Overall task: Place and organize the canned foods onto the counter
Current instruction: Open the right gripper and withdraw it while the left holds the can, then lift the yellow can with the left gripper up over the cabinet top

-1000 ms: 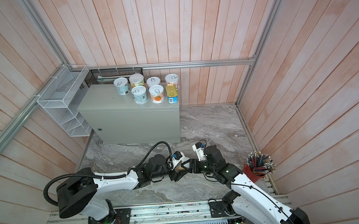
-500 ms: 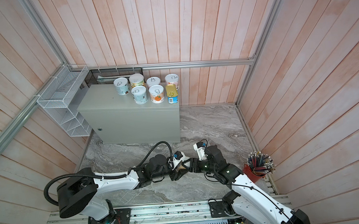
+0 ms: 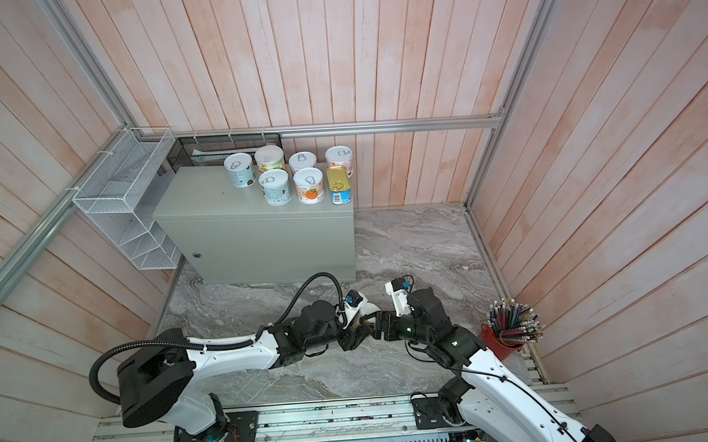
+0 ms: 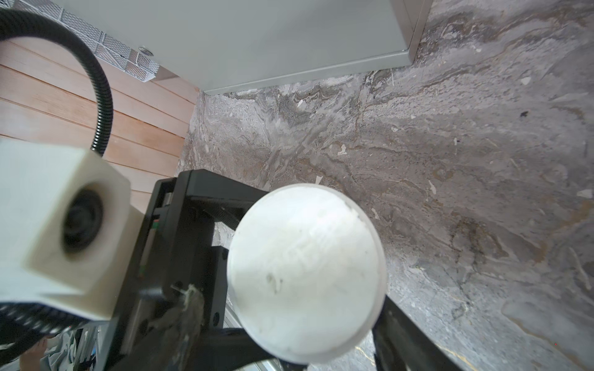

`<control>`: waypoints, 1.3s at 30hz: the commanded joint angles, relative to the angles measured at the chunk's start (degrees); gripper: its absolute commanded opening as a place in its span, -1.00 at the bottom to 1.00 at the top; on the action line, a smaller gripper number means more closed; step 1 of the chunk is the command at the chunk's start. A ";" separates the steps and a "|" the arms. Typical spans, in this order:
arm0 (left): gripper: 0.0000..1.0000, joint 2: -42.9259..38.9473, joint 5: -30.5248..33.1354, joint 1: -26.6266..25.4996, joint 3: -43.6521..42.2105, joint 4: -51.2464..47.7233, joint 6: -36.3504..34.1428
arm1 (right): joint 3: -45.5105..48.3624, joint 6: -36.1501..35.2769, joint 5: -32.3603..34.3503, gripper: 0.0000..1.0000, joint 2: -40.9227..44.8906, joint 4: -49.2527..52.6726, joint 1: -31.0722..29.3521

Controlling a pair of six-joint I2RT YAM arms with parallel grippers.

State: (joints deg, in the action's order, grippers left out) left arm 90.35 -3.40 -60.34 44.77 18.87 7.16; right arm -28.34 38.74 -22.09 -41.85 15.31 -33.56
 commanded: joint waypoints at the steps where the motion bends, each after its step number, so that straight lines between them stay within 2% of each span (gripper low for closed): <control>1: 0.05 -0.01 2.12 0.22 0.33 0.74 1.78 | -0.77 -1.30 1.98 0.60 1.13 1.86 -0.32; 12: 0.09 -9.10 4.84 0.31 1.31 -7.22 3.11 | 3.07 0.41 11.11 0.60 9.34 2.85 -0.35; 19: 0.09 -18.49 9.20 0.65 4.86 -17.54 4.31 | 6.49 1.86 15.23 0.61 18.12 -1.17 -0.36; 27: 0.10 -27.01 12.63 3.73 13.33 -34.02 8.48 | 8.37 0.18 15.60 0.66 20.36 -6.13 -0.31; 29: 0.10 -29.54 13.23 5.12 14.81 -36.36 9.16 | 8.38 -0.91 16.50 0.67 19.61 -6.66 -0.36; 34: 0.11 -30.91 8.83 14.43 20.69 -42.93 9.71 | 8.73 -2.63 16.48 0.70 18.47 -7.48 -0.34; 39: 0.10 -30.53 10.32 20.05 25.16 -45.07 7.94 | 9.60 -3.35 16.23 0.73 19.88 -7.23 -0.36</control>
State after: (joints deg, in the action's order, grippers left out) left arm 60.20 6.59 -42.50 66.76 -25.39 15.68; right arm -19.40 36.88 -6.61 -23.03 8.99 -33.61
